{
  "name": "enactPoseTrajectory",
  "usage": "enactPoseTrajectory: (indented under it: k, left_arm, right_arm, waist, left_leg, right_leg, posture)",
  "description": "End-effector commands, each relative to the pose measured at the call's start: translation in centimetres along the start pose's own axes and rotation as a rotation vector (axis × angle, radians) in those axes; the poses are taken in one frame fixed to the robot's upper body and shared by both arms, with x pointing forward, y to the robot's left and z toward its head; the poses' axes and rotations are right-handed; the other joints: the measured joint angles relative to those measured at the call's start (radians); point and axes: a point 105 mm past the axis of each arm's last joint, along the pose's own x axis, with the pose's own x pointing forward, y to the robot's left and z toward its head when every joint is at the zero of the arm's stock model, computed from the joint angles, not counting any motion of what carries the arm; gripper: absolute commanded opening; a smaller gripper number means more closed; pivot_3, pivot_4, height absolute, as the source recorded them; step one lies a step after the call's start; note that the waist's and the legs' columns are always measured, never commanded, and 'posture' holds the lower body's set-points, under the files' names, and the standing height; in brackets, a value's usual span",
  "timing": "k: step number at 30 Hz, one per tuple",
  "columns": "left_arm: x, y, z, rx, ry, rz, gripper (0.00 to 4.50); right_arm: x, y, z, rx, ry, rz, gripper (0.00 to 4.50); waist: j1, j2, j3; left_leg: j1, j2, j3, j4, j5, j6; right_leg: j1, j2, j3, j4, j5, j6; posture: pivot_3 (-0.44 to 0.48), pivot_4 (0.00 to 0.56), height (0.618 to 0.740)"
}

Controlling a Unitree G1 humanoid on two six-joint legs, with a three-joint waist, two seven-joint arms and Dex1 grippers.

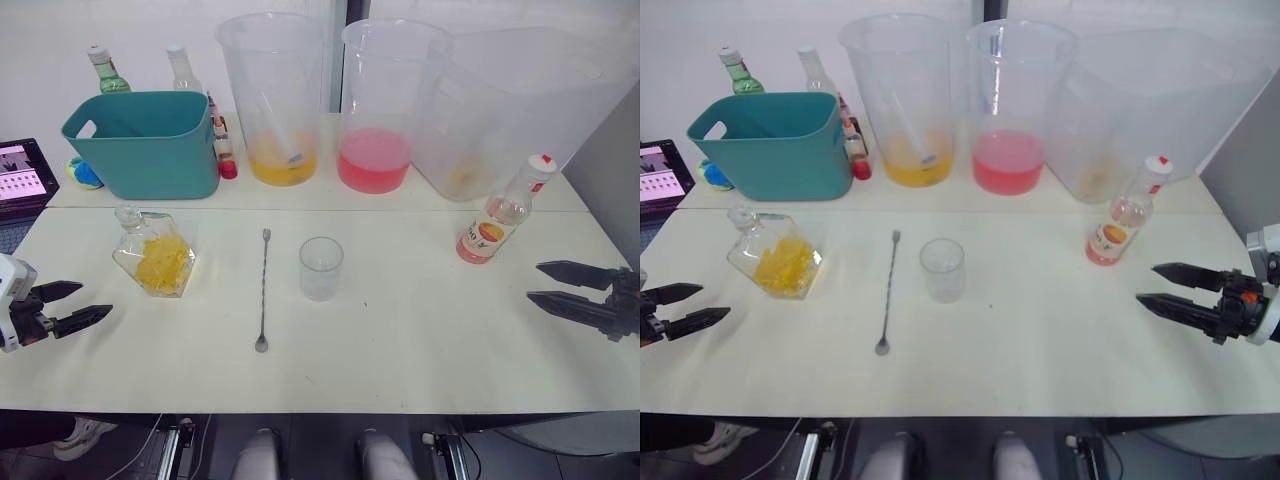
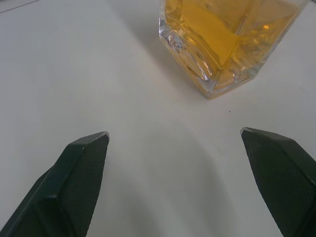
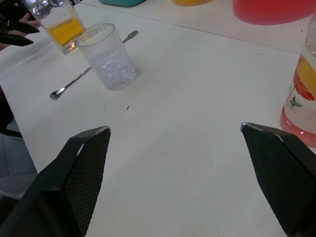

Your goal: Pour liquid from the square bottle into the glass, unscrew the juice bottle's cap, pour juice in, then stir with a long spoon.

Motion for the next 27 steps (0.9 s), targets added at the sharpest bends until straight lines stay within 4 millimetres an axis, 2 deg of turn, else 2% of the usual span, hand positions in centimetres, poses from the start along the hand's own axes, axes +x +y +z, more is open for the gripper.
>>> enactPoseTrajectory:
  k: [1, 4, 6, 11, 14, 18, 21, 24, 27]
  left_arm:
    - [-0.8, 0.4, 1.4, 0.004, -0.075, 0.016, 4.5]
    - [-1.7, -0.8, 2.1, -0.013, -0.191, 0.0, 4.5]
    - [-2.4, -1.2, 2.0, -0.033, -0.229, 0.039, 4.5]
    - [-3.0, -4.0, 1.0, -0.052, -0.264, 0.102, 4.5]
    - [-2.8, -5.8, 1.4, -0.049, -0.304, 0.146, 4.5]
    - [-1.4, -8.6, 2.2, -0.037, -0.359, 0.222, 4.5]
    - [-1.0, -8.7, 2.2, -0.006, -0.383, 0.341, 4.5]
    - [0.5, -10.3, 2.6, -0.085, -0.461, 0.386, 4.5]
    - [1.5, -10.7, 2.9, -0.11, -0.484, 0.424, 4.5]
  right_arm:
    - [0.5, 0.7, 1.7, -0.057, -0.046, 0.04, 4.47]
    - [3.2, 2.3, 4.0, -0.119, -0.083, 0.173, 4.47]
    - [4.4, 3.3, 5.2, -0.147, -0.094, 0.241, 4.47]
    - [7.0, 5.1, 6.7, -0.227, -0.068, 0.375, 4.47]
    - [8.5, 6.3, 7.8, -0.298, -0.059, 0.452, 4.47]
    - [10.1, 8.0, 9.7, -0.367, -0.087, 0.545, 4.47]
    - [11.0, 8.5, 9.8, -0.408, -0.077, 0.573, 4.47]
    - [11.7, 9.0, 9.8, -0.435, -0.071, 0.598, 4.47]
    - [11.8, 8.9, 9.8, -0.449, -0.066, 0.591, 4.47]
  waist:
    - [0.0, 0.0, 0.0]
    - [-0.018, 0.001, 0.0]
    - [-0.021, 0.001, 0.0]
    - [-0.022, 0.0, 0.0]
    - [-0.013, 0.0, 0.0]
    - [0.002, 0.0, 0.0]
    - [0.013, -0.002, 0.0]
    - [0.018, -0.002, 0.0]
    - [0.028, -0.002, 0.0]
  left_leg:
    - [0.0, 0.0, 0.0, 0.0, 0.0, 0.0]
    - [0.001, 0.0, 0.001, 0.001, 0.0, 0.0]
    - [0.001, 0.001, 0.0, 0.001, 0.0, 0.0]
    - [0.001, 0.001, -0.002, 0.001, 0.0, 0.0]
    - [0.001, 0.0, -0.002, 0.002, 0.0, 0.0]
    - [0.001, 0.001, -0.004, 0.006, 0.0, 0.0]
    - [0.0, 0.0, -0.006, 0.007, 0.0, 0.0]
    - [-0.001, 0.0, -0.007, 0.009, 0.0, 0.0]
    - [-0.002, 0.0, -0.007, 0.011, 0.0, 0.0]
  right_leg:
    - [0.0, 0.0, 0.0, 0.0, 0.0, 0.0]
    - [-0.001, 0.0, 0.001, 0.002, 0.0, 0.0]
    - [-0.001, 0.0, 0.001, 0.004, 0.0, -0.001]
    - [-0.001, -0.001, -0.003, 0.005, -0.001, -0.002]
    - [-0.001, -0.002, -0.003, 0.006, -0.001, -0.002]
    - [0.0, -0.002, -0.003, 0.007, -0.001, -0.002]
    - [0.001, -0.002, -0.006, 0.007, -0.001, -0.002]
    - [0.001, -0.002, -0.006, 0.007, -0.001, -0.002]
    - [0.001, -0.002, -0.006, 0.008, -0.001, -0.002]
  posture:
    - [0.0, 0.15, 0.726]
    - [0.0, 0.15, 0.726]
    - [0.0, 0.15, 0.726]
    - [0.0, 0.15, 0.726]
    - [0.0, 0.15, 0.726]
    - [0.0, 0.15, 0.726]
    - [0.0, 0.15, 0.726]
    - [0.0, 0.15, 0.726]
    - [0.0, 0.15, 0.726]
